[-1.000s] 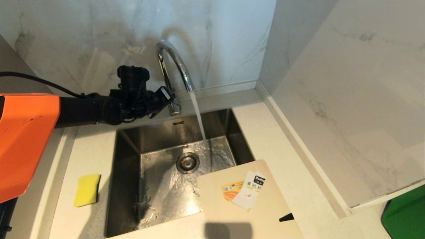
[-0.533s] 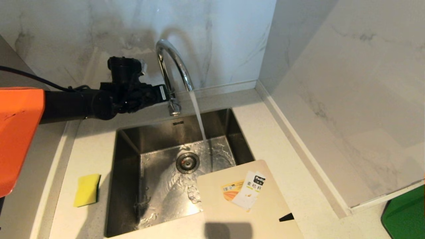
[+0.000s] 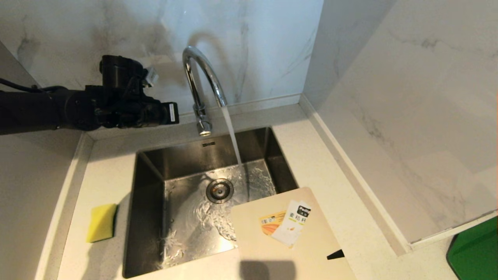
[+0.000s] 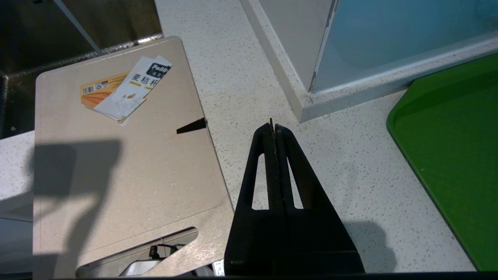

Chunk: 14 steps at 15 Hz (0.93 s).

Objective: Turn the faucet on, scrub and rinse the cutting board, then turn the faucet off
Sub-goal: Pick up the cleaning cloth

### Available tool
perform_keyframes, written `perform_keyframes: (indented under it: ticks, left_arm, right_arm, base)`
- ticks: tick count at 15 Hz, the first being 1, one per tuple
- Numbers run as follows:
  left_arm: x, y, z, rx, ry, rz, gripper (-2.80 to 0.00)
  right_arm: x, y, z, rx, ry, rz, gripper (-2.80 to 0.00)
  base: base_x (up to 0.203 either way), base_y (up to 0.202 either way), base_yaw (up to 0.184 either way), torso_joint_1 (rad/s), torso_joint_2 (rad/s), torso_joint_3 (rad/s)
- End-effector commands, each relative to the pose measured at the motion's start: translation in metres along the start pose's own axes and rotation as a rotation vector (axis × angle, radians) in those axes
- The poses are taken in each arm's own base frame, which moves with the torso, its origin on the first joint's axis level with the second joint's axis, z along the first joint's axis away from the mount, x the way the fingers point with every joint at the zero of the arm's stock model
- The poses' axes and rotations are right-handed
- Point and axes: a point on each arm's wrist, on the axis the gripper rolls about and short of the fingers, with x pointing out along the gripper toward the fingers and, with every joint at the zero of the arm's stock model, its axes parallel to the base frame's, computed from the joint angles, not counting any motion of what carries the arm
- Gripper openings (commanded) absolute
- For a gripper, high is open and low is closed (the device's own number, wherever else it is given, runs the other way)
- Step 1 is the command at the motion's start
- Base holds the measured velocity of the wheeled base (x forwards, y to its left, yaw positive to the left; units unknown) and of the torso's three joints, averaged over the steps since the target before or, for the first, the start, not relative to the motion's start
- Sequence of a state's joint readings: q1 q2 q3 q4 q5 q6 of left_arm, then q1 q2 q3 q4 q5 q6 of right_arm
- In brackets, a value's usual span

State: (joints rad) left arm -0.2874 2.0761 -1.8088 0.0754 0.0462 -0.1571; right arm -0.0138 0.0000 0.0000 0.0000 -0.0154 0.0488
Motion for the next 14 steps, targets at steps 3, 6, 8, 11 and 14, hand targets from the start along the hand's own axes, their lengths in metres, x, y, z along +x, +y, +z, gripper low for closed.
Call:
perform_keyframes:
  ticks: [3, 6, 8, 11, 14]
  left_arm:
    - [-0.061, 0.024, 0.007, 0.058, 0.217, 0.078, -2.80]
    - [-0.066, 0.037, -0.019, 0.058, 0.347, 0.114, -2.80]
    - [-0.077, 0.049, -0.035, 0.053, 0.417, 0.140, -2.80]
    - [-0.096, 0.068, -0.059, 0.047, 0.527, 0.178, -2.80]
    - [-0.103, 0.082, -0.072, 0.020, 0.579, 0.205, -2.80]
  right_arm:
    - [0.000, 0.000, 0.000, 0.000, 0.001, 0.001, -2.80]
    - [0.000, 0.000, 0.000, 0.000, 0.002, 0.000, -2.80]
    - [0.000, 0.000, 0.000, 0.000, 0.002, 0.000, -2.80]
    - [0.000, 0.000, 0.000, 0.000, 0.002, 0.000, -2.80]
    - [0.000, 0.000, 0.000, 0.000, 0.002, 0.000, -2.80]
  base:
    - [0.000, 0.000, 0.000, 0.000, 0.00, 0.000]
    - [0.000, 0.000, 0.000, 0.000, 0.00, 0.000]
    - [0.000, 0.000, 0.000, 0.000, 0.00, 0.000]
    - [0.000, 0.000, 0.000, 0.000, 0.00, 0.000]
    - [0.000, 0.000, 0.000, 0.000, 0.00, 0.000]
